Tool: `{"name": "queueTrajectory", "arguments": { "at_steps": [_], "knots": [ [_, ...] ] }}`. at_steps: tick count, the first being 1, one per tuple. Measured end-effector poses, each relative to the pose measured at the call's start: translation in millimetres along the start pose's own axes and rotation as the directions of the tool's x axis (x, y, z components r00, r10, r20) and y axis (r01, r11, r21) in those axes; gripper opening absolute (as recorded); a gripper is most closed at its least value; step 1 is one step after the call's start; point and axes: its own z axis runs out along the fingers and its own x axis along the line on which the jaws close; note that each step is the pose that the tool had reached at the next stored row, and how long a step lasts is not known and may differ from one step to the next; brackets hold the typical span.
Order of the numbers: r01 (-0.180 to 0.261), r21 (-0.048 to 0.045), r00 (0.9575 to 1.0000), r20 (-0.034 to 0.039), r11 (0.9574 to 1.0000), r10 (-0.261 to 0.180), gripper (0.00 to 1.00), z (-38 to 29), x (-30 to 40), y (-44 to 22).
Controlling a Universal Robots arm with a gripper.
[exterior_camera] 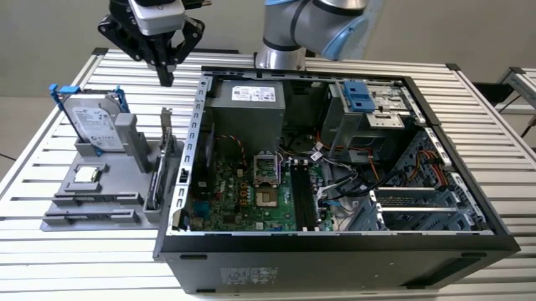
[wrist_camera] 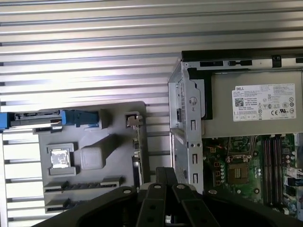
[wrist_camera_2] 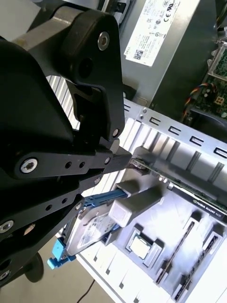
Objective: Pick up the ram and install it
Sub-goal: 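Reach for the ram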
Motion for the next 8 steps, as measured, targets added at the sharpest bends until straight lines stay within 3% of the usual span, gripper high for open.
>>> {"name": "queueTrajectory", "arguments": {
  "at_steps": [8],
  "knots": [
    [0.000,0.0002,1.0000,-0.0001,1.0000,0.000,0.00,-0.3,12.0,-0.9]
  ]
}}
